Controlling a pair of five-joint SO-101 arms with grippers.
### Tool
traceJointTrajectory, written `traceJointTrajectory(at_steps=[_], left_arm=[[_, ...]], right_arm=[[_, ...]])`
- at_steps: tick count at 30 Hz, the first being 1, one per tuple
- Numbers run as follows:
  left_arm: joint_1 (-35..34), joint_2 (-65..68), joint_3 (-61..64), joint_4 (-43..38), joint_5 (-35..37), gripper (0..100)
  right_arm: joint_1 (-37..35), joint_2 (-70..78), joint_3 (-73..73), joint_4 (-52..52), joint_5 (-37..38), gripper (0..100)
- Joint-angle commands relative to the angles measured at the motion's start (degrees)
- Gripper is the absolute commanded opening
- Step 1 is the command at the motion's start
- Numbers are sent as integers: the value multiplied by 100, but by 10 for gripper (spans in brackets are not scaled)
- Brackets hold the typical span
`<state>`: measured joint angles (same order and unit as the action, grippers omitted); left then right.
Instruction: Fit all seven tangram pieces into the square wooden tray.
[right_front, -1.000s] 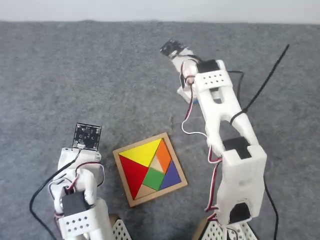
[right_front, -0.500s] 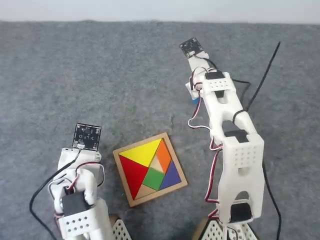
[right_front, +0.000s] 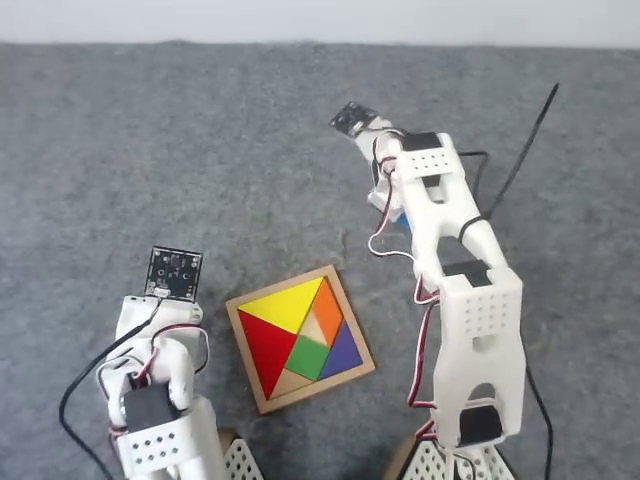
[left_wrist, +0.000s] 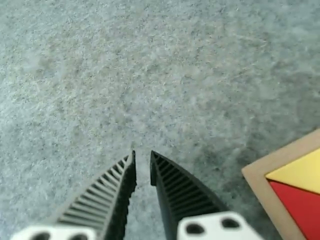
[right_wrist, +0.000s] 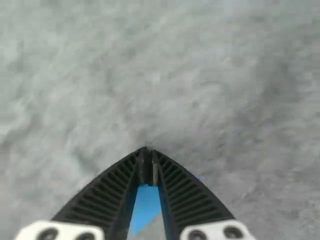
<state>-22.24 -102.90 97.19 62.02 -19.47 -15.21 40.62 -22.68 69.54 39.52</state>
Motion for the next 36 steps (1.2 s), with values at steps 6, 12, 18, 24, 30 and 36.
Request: traceJointTrajectory(at_steps=[6, 12, 18, 24, 30, 36], left_arm=[[-220, -123, -75, 0, -62, 53], [-202, -123, -75, 18, -62, 53], [-211, -123, -75, 18, -62, 53], [-220, -123, -75, 26, -62, 53], [-220, -123, -75, 26, -62, 51], [-220, -123, -75, 26, -62, 51]], right_arm=[[-180, -1191, -422, 1138, -44, 10], [-207, -2176, -404, 1473, -1556, 150], [-180, -1499, -440, 1358, -1538, 217], [-163, -426, -897, 1341, -1064, 217], [48, 268, -1521, 1358, -1064, 217], [207, 585, -1556, 1560, -677, 219]])
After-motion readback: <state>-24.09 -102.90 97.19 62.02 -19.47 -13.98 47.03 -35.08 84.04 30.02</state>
